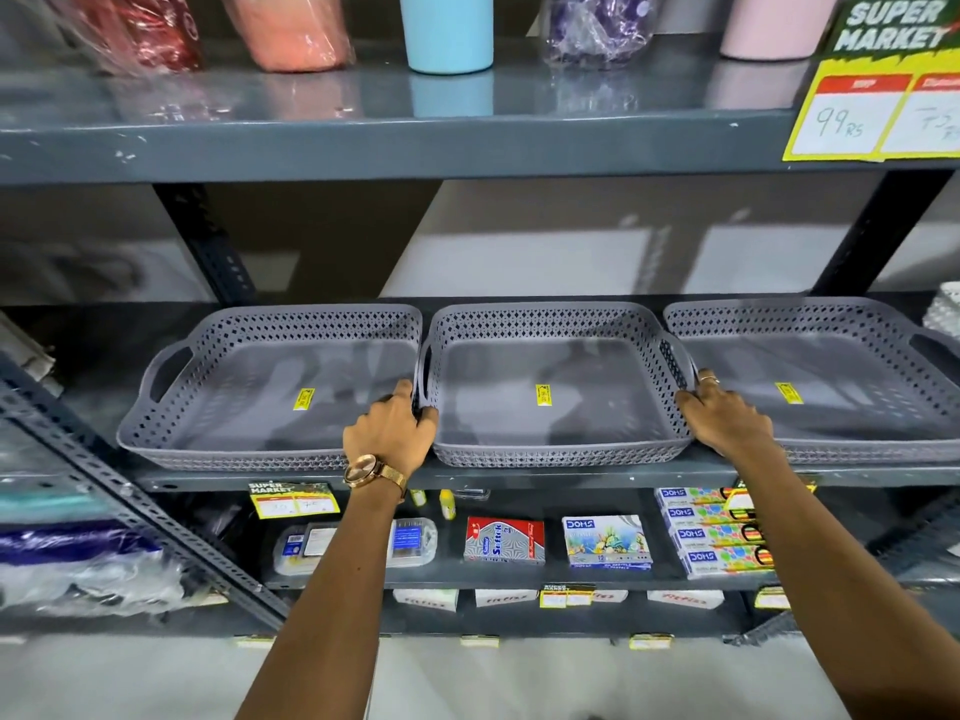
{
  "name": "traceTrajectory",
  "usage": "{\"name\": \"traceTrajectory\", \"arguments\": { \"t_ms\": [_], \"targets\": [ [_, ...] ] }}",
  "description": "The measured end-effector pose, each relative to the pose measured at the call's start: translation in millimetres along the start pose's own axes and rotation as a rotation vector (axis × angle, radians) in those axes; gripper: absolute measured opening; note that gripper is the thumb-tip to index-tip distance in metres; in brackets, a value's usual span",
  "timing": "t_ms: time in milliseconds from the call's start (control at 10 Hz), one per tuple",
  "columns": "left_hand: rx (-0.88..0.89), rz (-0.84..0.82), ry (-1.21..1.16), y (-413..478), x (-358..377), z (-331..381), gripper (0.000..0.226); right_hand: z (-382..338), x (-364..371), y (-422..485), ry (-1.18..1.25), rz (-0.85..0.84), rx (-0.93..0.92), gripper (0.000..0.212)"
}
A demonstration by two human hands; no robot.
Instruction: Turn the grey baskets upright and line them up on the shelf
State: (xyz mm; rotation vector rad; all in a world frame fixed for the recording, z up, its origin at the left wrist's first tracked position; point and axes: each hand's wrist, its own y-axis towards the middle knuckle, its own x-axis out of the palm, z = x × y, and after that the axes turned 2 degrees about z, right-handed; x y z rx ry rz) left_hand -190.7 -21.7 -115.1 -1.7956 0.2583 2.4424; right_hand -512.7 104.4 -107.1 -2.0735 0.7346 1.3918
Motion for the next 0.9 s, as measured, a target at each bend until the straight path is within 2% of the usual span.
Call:
{"name": "traceTrajectory", "arguments": {
  "t_ms": [100, 500, 600, 700, 800, 900],
  "targets": [
    [-0.001, -0.001, 0.005, 1.5, 0.5, 0.0, 0.046, 2.5, 2.3, 4.7, 0.003, -0.008, 0.013, 0.051],
    [0.044, -0.002, 0.02, 3.2, -1.2, -3.8, 0.049, 1.4, 0.7, 0.3, -0.008, -0.01, -0.01, 0.05],
    [0.064, 0.004, 0.041, 1.6, -3.8, -3.8, 0.048, -1.4, -2.9, -3.6, 0.028, 0.031, 0.007, 0.051],
    [0.103, 0.06, 0.049, -4.5, -10.7, -2.8, 0.056, -9.0, -9.1, -17.6, -0.049, 0.18, -0.042, 0.067],
    [0.214, 0.158, 0.094, -11.4, -24.6, 2.6, 0.063, -23.5, -20.4, -38.9, -0.097, 0.258, -0.196, 0.067],
    [0.478, 0.201, 0.168, -20.4, -45.5, 18.5, 0.067, -43.4, -49.9, -66.9, 0.229, 0.204, -0.528, 0.046]
  ]
}}
